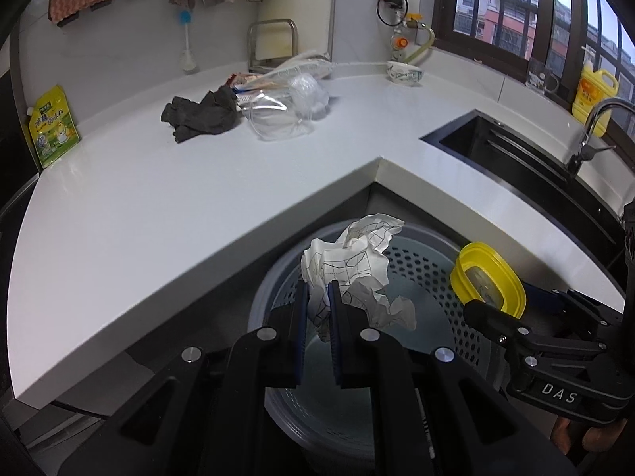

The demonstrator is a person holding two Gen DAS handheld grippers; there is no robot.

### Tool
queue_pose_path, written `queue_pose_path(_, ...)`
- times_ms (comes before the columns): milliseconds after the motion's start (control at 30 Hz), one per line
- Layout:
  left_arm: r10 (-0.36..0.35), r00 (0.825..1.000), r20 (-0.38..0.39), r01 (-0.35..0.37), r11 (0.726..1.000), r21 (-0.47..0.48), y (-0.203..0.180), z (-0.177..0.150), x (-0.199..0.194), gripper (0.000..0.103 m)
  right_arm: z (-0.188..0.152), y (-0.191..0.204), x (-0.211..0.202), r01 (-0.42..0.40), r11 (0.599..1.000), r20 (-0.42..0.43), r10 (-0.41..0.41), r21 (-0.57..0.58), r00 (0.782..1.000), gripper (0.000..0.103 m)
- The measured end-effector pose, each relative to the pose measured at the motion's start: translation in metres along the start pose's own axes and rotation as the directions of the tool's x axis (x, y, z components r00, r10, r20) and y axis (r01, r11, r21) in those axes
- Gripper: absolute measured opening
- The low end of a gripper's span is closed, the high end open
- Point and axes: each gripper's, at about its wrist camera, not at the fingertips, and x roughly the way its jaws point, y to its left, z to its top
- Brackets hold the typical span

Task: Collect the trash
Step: 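Carry the lid and paper in both tools over the grey trash bin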

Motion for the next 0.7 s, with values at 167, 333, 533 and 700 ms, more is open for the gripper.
queue_pose_path(167,-0.005,0.999,-0.036,0.006,1.0,0.02,-0.006,-0.011,0.01,0.011,-0.009,-0.006,0.007,0.0,1.0,-0.023,0.001,0.02,1.0,0.068)
queue_pose_path(333,0.006,0.998,-0.062,-0.005,1.0,0.028,-0.008,-0.016,0.018,0.011,-0.012,-0.003,0.013,0.002,1.0,-0.045,-0.001,0.011,0.999,0.068)
queue_pose_path(533,0.007,0.996,-0.092,-0.007,1.0,-0.003,-0.002,-0.018,0.026,0.017,-0.017,-0.005,0.02,0.01,1.0,-0.067,-0.01,0.01,0.998,0.068)
queue_pose_path(700,0.014,0.996,-0.093,-0.016,1.0,-0.016,0.002,-0.02,0.027,0.038,-0.018,-0.005,0.021,0.018,1.0,-0.074,-0.018,0.005,0.997,0.069)
